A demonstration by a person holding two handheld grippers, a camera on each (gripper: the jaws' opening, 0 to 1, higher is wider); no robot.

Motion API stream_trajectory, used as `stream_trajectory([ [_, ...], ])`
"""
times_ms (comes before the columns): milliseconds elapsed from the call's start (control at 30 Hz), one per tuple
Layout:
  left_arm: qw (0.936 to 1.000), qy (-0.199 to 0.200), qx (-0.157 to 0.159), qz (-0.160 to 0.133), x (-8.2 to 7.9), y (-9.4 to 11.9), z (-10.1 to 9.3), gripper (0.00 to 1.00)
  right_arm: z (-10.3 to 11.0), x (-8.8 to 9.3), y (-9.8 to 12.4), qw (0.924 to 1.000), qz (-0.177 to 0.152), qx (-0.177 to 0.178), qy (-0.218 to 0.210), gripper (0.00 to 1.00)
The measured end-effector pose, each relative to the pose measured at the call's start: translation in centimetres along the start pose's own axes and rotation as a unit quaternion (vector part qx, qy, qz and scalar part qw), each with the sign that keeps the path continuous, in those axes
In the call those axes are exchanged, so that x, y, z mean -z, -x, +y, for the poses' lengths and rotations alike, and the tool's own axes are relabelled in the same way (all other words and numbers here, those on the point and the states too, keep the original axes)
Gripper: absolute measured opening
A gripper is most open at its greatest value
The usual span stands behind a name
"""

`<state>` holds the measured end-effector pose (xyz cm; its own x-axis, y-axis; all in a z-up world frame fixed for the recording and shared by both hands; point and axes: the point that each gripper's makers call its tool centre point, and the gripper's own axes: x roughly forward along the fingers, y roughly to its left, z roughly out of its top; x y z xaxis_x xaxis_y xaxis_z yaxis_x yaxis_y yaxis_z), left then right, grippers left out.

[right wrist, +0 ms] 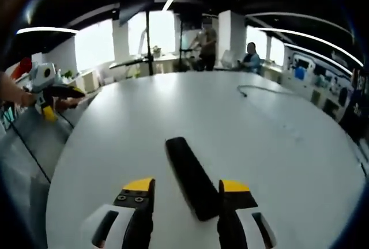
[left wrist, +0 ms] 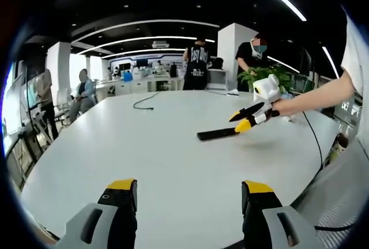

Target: Press the specified remote control buttons in sequence, fully releasing each button before pressing the next.

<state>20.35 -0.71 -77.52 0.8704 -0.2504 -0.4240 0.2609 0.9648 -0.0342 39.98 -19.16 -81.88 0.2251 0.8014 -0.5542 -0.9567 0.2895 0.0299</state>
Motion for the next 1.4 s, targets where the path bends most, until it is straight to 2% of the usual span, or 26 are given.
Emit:
stream_trajectory([
  [400, 1.0000, 0.005, 0.004, -0.004, -0.1, 0.0, 0.0, 0.76, 1.9, -1.4, 2.1, 0.9984, -0.038, 0.005, -0.041, 0.47],
  [1200, 0.9995, 0.007, 0.013, -0.027, -0.8, 0.2, -0.4, 0.76, 4.6, -3.9, 5.6, 0.9960, -0.071, 0.048, -0.026, 0.51],
  [1400, 0.9994, 0.007, 0.016, -0.029, -0.9, 0.1, -0.5, 0.76, 5.4, -4.1, 7.0, 0.9954, -0.071, 0.064, -0.001, 0.52],
])
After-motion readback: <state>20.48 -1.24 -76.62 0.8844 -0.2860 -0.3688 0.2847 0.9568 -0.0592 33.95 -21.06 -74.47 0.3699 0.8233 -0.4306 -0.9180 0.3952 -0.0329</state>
